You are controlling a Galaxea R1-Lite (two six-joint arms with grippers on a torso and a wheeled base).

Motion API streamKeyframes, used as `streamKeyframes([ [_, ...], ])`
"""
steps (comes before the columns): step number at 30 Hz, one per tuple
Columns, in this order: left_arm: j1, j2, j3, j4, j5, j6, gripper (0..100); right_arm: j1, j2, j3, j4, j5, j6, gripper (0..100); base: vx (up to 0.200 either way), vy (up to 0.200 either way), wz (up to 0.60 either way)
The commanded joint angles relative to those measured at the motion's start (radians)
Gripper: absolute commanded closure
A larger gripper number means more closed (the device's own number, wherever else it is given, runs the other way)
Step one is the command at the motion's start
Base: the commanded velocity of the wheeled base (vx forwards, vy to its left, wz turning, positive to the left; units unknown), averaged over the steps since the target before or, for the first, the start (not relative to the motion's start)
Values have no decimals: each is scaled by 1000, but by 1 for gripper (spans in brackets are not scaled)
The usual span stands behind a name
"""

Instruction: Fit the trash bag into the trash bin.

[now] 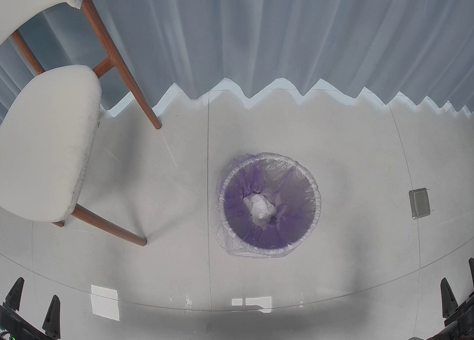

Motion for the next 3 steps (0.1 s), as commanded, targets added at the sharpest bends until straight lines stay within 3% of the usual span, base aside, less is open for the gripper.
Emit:
streamKeyframes([
  [1, 0, -10, 18, 0, 0, 1, 0, 0, -8, 18, -1, -1, 0, 0, 0, 0, 0],
  [3, 0, -10, 18, 0, 0, 1, 0, 0, -8, 18, -1, -1, -3, 0, 0, 0, 0],
])
